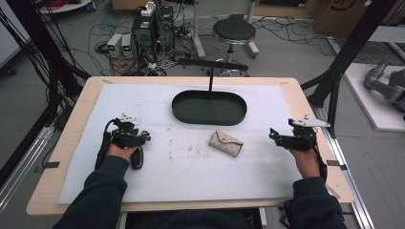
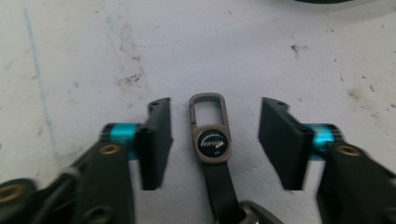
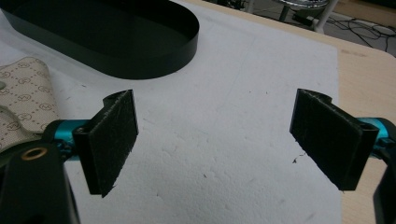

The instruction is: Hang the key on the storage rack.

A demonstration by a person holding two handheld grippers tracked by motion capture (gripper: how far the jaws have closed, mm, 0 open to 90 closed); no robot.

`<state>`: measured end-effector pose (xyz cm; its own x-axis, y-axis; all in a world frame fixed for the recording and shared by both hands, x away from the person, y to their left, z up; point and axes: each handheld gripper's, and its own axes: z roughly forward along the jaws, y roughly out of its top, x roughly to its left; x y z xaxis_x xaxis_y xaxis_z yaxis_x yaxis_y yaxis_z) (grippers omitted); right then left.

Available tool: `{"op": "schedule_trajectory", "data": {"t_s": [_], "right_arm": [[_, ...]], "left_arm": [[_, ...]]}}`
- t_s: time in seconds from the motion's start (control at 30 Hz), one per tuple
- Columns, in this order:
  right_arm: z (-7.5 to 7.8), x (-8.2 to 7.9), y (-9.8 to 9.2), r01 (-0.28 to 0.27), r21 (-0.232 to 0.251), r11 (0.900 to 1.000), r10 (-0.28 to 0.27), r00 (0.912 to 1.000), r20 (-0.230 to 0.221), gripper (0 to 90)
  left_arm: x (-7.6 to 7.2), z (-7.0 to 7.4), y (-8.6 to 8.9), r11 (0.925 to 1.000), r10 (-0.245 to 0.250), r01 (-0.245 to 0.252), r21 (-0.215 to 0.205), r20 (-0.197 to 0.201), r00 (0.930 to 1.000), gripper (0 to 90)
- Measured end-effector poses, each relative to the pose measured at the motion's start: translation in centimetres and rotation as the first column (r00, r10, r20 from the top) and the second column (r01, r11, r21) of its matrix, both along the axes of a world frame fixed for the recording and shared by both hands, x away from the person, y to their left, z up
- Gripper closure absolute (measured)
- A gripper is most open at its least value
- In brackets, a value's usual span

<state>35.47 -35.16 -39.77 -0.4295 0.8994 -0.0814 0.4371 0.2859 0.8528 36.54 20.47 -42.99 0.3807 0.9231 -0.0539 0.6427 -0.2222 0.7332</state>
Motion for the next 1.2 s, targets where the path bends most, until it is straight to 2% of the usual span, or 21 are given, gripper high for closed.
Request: {"op": "schedule_trajectory", "data": {"t_s": [0.03,0.1,0.17,0.2,0.23,0.3,0.33,0.37,0.43,0.47,0.53,0.6,0.63,0.7,0.8,0.9,1.0,1.07,1.17,1.2], "right_arm": [[0.0,0.0,-0.1,0.003,0.001,1.000,-0.003,1.0000,-0.003,15.4],[0.0,0.0,-0.2,0.005,0.003,1.000,-0.005,1.0000,-0.002,15.5],[0.0,-0.1,-0.2,0.005,0.003,1.000,-0.005,1.0000,-0.002,15.5],[0.0,-0.1,-0.2,0.004,0.003,1.000,-0.004,1.0000,-0.002,15.5],[0.0,-0.1,-0.1,0.003,0.004,1.000,-0.003,1.0000,-0.001,15.5],[0.1,-0.1,-0.1,0.001,0.003,1.000,-0.001,1.0000,0.002,15.5],[0.1,-0.1,0.0,-0.001,0.004,1.000,0.001,1.0000,0.001,15.5],[0.1,0.0,0.0,-0.003,0.002,1.000,0.003,1.0000,0.002,15.5],[0.0,0.0,0.1,-0.004,-0.001,1.000,0.004,1.0000,-0.002,15.6],[0.0,0.1,0.1,-0.007,0.000,1.000,0.007,1.0000,-0.002,15.6],[0.0,0.1,0.2,-0.007,-0.005,1.000,0.007,1.0000,-0.003,15.6],[0.0,0.1,0.1,-0.007,-0.003,1.000,0.007,1.0000,-0.003,15.6],[0.0,0.1,0.1,-0.004,-0.002,1.000,0.004,1.0000,-0.005,15.6],[-0.1,0.1,0.1,-0.004,-0.001,1.000,0.004,1.0000,-0.007,15.7],[-0.1,0.0,0.0,-0.009,-0.003,1.000,0.009,0.9999,-0.005,15.7],[-0.1,0.0,-0.1,-0.004,-0.001,1.000,0.004,1.0000,-0.009,15.6],[-0.1,-0.1,-0.1,-0.003,0.004,1.000,0.003,1.0000,-0.008,15.7],[-0.1,-0.1,-0.2,-0.003,0.002,1.000,0.003,1.0000,-0.008,15.7],[-0.1,-0.1,-0.1,0.000,0.002,1.000,0.000,0.9999,-0.013,15.8],[-0.1,-0.1,-0.1,-0.005,0.000,1.000,0.005,0.9999,-0.010,15.8]], "left_arm": [[-0.7,0.2,0.0,0.9996,0.029,-0.029,0.003,0.005,0.9996,34.2],[-1.8,0.1,0.0,0.9984,0.057,-0.057,-0.008,-0.006,0.9984,33.1],[-3.1,-0.2,0.1,0.9970,0.077,-0.077,0.010,-0.029,0.9966,33.0],[-3.1,-0.2,0.1,0.9970,0.077,-0.077,0.010,-0.029,0.9966,33.1],[-3.6,-0.3,0.1,0.9955,0.095,-0.094,0.007,-0.033,0.9950,33.0],[-4.5,-0.5,0.0,0.9955,0.095,-0.094,0.011,-0.045,0.9945,32.3],[-4.5,-0.5,0.0,0.9955,0.095,-0.094,0.011,-0.045,0.9945,32.6],[-4.6,-0.7,-0.1,0.9973,0.073,-0.073,0.002,-0.067,0.9951,34.2],[-4.6,-0.8,-0.2,0.9978,0.067,-0.066,0.011,-0.064,0.9957,39.3],[-4.2,-0.6,-0.1,0.9991,0.039,-0.038,0.019,-0.064,0.9972,42.9],[-3.7,-0.7,0.2,0.9999,0.013,-0.013,-0.001,-0.063,0.9979,47.8],[-3.4,-0.7,0.3,0.9999,-0.004,0.003,-0.010,-0.062,0.9980,48.9],[-2.6,-0.8,0.5,0.9998,-0.021,0.021,-0.005,-0.048,0.9986,49.0],[-2.1,-0.9,0.6,0.9993,-0.037,0.037,0.005,-0.022,0.9991,49.0],[-2.1,-1.0,0.6,0.9995,-0.032,0.032,0.001,-0.022,0.9993,48.1],[-2.5,-1.1,0.4,0.9999,-0.012,0.012,0.010,-0.025,0.9996,42.0],[-3.5,-1.0,0.3,0.9987,0.015,-0.013,0.048,-0.040,0.9991,37.5],[-3.8,-1.1,0.2,0.9983,0.007,-0.005,0.059,-0.028,0.9996,34.0],[-3.6,-1.0,0.2,0.9980,-0.001,0.003,0.063,-0.041,0.9992,35.2],[-3.5,-0.9,0.3,0.9976,-0.010,0.013,0.068,-0.040,0.9992,38.4]]}}
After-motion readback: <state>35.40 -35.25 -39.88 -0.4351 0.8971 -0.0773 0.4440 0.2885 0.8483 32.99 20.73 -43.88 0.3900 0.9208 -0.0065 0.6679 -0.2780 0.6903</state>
